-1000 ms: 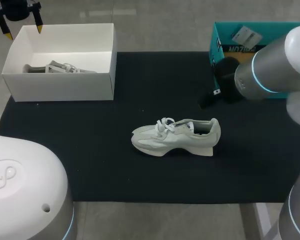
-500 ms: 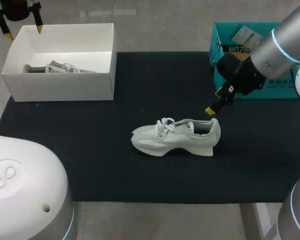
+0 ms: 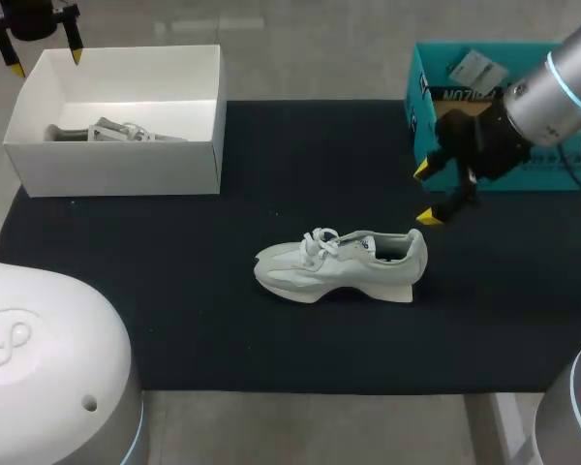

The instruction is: Take the shoe out of the shoebox, open the shoe tongue, remove and reinsert the insole, then place the shoe into the shoebox

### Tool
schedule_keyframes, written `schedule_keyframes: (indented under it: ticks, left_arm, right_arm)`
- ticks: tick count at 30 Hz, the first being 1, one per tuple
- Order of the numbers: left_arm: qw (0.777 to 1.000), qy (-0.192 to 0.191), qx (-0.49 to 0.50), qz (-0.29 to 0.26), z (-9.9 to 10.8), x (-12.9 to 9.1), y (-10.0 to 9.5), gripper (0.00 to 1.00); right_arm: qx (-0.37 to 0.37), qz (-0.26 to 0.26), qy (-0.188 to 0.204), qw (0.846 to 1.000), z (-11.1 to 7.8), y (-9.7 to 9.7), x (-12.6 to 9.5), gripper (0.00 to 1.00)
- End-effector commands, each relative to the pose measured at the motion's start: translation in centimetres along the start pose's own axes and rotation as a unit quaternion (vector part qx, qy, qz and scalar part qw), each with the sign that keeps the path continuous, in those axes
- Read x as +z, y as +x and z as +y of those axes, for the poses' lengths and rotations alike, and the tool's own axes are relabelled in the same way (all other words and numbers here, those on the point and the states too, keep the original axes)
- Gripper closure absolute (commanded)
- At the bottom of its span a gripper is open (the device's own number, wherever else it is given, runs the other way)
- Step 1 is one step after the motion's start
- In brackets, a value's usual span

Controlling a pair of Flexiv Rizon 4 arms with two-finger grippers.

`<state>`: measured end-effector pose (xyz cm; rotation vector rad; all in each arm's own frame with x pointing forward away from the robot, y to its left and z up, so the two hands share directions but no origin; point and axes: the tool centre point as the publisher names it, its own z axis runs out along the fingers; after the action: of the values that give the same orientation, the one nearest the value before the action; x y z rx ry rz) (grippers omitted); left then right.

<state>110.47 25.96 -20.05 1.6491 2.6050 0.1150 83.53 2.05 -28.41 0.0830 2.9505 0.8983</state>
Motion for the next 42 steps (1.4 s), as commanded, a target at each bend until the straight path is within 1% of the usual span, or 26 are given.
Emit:
schedule_keyframes:
  ticks: [1,16,19,21,23,24,27,29,32,35,40,42]
  left_arm:
    - [1.000,0.000,0.001,0.001,0.0,0.0,0.0,0.00]
    - [1.000,0.000,0.001,0.001,0.0,0.0,0.0,0.00]
    - [1.000,0.000,0.001,0.001,0.0,0.0,0.0,0.00]
    - [1.000,0.000,0.001,0.001,0.0,0.0,0.0,0.00]
    - [1.000,0.000,0.001,0.001,0.0,0.0,0.0,0.00]
    - [1.000,0.000,0.001,0.001,0.0,0.0,0.0,0.00]
    - [1.000,0.000,0.001,0.001,0.0,0.0,0.0,0.00]
    - [1.000,0.000,0.001,0.001,0.0,0.0,0.0,0.00]
    - [1.000,0.000,0.001,0.001,0.0,0.0,0.0,0.00]
    - [1.000,0.000,0.001,0.001,0.0,0.0,0.0,0.00]
    - [1.000,0.000,0.001,0.001,0.0,0.0,0.0,0.00]
    - [1.000,0.000,0.001,0.001,0.0,0.0,0.0,0.00]
  right_arm:
    - [-0.008,0.037,0.025,0.999,-0.6,0.7,-0.7,0.00]
    - [-0.008,0.037,0.025,0.999,-0.6,0.7,-0.7,0.00]
    - [-0.002,-0.008,-0.065,0.998,-1.0,1.0,0.0,0.00]
    - [-0.003,-0.033,-0.101,0.994,-1.2,1.0,0.3,0.00]
    - [-0.001,-0.052,-0.125,0.991,-1.5,1.2,0.6,0.00]
    - [0.004,-0.051,-0.133,0.990,-1.8,1.5,0.9,0.00]
    - [0.014,-0.040,-0.129,0.991,-2.8,2.5,1.7,0.00]
    - [0.020,-0.041,-0.139,0.989,-3.1,3.2,1.9,0.00]
    - [0.023,-0.040,-0.142,0.989,-3.3,4.1,1.8,0.00]
    - [0.022,-0.030,-0.144,0.989,-3.7,4.8,2.2,0.00]
    - [0.033,-0.017,-0.139,0.990,-5.0,5.7,3.9,0.00]
    - [0.039,-0.029,-0.130,0.990,-5.5,5.7,4.7,0.00]
